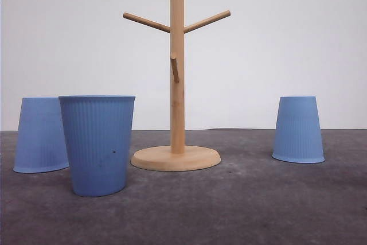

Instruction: Place three cups

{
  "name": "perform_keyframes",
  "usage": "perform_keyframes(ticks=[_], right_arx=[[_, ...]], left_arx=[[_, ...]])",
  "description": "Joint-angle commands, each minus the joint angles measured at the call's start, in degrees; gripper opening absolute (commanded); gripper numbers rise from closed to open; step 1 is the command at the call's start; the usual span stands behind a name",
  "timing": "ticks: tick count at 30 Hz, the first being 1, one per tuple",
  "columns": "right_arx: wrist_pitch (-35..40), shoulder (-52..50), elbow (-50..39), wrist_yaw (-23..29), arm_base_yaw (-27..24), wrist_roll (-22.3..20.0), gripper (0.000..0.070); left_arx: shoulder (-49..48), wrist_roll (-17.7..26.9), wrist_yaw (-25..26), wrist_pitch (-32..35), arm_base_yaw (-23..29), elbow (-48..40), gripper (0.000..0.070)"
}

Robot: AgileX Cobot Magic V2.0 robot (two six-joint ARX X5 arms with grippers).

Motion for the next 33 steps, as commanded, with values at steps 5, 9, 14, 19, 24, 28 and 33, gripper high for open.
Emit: perform_keyframes(ticks=[5, 9, 14, 19, 24, 28, 33], right_arx=[[0.1, 2.4, 2.4, 5.3, 9.0, -8.9, 0.0], [-0.6, 3.1, 2.4, 6.1, 12.9, -9.9, 0.0001], [-0.6, 3.0, 2.4, 6.3, 13.7, -11.1, 0.0038], [-0.7, 2.3, 2.4, 10.3, 13.7, -12.5, 0.0369], [-1.4, 1.7, 2.4, 10.6, 13.7, -12.2, 0.0373], [-3.4, 1.8, 2.4, 10.6, 13.7, -10.1, 0.038], [-6.3, 1.9, 2.4, 9.5, 13.2, -6.0, 0.0422]], left_arx=[[2.3, 7.3, 0.0, -0.1, -6.8, 1.2, 0.0003], [3.4, 9.9, -0.2, -0.6, -9.3, 1.2, 0.0003], [3.6, 11.0, -0.1, -0.9, -9.8, 1.2, 0.0008], [3.6, 10.7, -0.2, -0.9, -9.8, 1.4, 0.043], [3.7, 9.1, -0.6, -0.9, -9.8, 1.5, 0.0435], [4.6, 6.5, -2.8, -1.3, -9.7, 1.6, 0.0435], [9.2, 3.1, -3.4, -3.0, -9.1, 3.8, 0.0435]])
